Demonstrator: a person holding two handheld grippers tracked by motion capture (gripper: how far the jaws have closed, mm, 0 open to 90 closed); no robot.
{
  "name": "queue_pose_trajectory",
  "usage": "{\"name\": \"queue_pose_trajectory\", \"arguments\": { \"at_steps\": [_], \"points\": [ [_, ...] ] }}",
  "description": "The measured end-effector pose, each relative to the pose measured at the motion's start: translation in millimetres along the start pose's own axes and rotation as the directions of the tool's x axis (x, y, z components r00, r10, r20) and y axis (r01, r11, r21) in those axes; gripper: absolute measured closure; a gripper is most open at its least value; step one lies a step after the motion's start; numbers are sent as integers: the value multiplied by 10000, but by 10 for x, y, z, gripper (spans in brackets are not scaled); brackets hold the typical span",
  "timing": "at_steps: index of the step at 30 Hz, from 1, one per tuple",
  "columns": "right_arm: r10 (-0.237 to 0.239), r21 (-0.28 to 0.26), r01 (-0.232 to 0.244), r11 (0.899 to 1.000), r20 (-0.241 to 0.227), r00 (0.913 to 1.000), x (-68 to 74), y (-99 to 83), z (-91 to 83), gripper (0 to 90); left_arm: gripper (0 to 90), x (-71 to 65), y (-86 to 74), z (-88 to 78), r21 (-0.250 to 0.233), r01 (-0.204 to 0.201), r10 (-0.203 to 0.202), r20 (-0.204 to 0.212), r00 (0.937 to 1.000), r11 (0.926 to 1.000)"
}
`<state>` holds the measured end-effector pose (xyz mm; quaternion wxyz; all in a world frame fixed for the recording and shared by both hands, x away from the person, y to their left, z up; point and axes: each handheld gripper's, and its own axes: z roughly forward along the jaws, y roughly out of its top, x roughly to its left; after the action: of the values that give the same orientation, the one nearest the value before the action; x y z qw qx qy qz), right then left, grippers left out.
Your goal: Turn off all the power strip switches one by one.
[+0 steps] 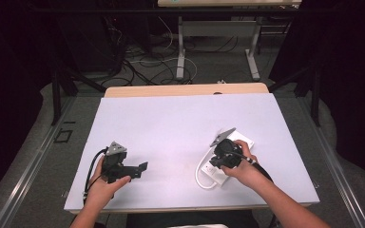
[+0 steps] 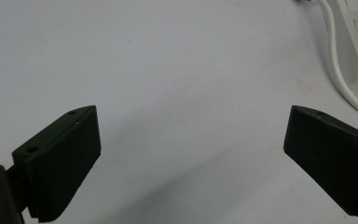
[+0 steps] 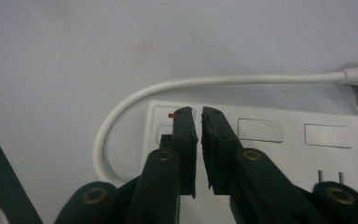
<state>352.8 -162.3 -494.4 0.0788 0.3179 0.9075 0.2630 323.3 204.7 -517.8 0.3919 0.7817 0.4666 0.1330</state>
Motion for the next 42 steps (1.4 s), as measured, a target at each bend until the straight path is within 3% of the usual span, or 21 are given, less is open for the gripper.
{"name": "queue_pose_trajectory", "arguments": {
  "at_steps": [2, 7, 15, 27, 42],
  "points": [
    [-94, -16, 94, 10000, -95, 9999, -5, 4, 8, 900, 39, 2, -2, 4, -43, 18, -18, 1, 10000, 10000],
    [-167, 306, 176, 9994, -304, 9994, 20, 9, 57, 900, 39, 5, -4, 7, -30, 54, -54, 5, 10000, 10000],
    [-326, 369, 342, 9987, -446, 9985, 49, 12, 126, 900, 39, 10, -6, 7, 21, 62, -62, 5, 10000, 10000],
    [-42, 573, 76, 9983, -594, 9982, 55, -1, 205, 900, 40, 28, -9, 8, 9, -69, 69, -74, 9999, 10000],
    [-105, 569, 134, 9983, -499, 9987, 70, -17, 209, 900, 40, 18, -14, 20, 55, 25, -25, -29, 10000, 10000]
  ]
}}
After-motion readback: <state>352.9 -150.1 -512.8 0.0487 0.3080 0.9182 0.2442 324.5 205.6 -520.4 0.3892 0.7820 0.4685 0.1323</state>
